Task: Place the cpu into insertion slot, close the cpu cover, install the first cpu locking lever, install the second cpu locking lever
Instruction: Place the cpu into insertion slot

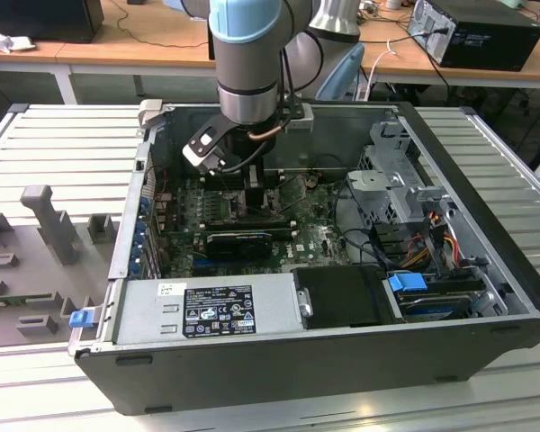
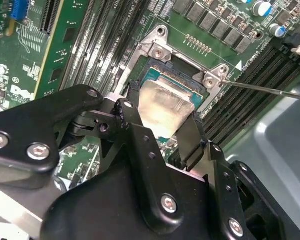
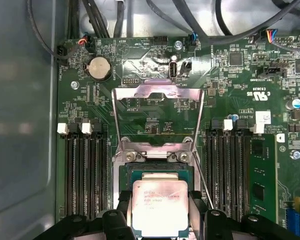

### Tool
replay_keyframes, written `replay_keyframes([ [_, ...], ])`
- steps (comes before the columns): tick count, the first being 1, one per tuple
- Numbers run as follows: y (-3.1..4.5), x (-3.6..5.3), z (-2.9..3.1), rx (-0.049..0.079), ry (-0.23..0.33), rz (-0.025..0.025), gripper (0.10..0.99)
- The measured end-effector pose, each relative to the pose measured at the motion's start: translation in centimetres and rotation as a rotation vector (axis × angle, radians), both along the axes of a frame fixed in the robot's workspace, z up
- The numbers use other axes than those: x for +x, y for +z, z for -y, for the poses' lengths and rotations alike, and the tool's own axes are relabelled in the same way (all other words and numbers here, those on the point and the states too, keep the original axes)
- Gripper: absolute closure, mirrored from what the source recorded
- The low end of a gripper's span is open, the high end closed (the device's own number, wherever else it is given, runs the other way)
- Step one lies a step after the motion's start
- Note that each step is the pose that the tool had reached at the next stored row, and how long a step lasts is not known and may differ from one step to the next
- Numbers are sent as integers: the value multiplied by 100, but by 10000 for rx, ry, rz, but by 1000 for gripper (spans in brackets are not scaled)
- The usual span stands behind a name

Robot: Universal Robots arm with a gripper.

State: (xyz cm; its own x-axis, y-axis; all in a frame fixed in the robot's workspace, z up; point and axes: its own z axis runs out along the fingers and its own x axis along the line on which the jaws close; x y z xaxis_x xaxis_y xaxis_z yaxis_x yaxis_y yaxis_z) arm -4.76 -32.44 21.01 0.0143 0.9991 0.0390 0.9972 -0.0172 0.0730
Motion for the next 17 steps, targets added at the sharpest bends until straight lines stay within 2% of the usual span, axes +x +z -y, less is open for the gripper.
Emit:
replay_keyframes([
  [7,-73,-1,-9,-4,0,-1,549],
  [17,-106,9,-13,-30,33,-2,549],
])
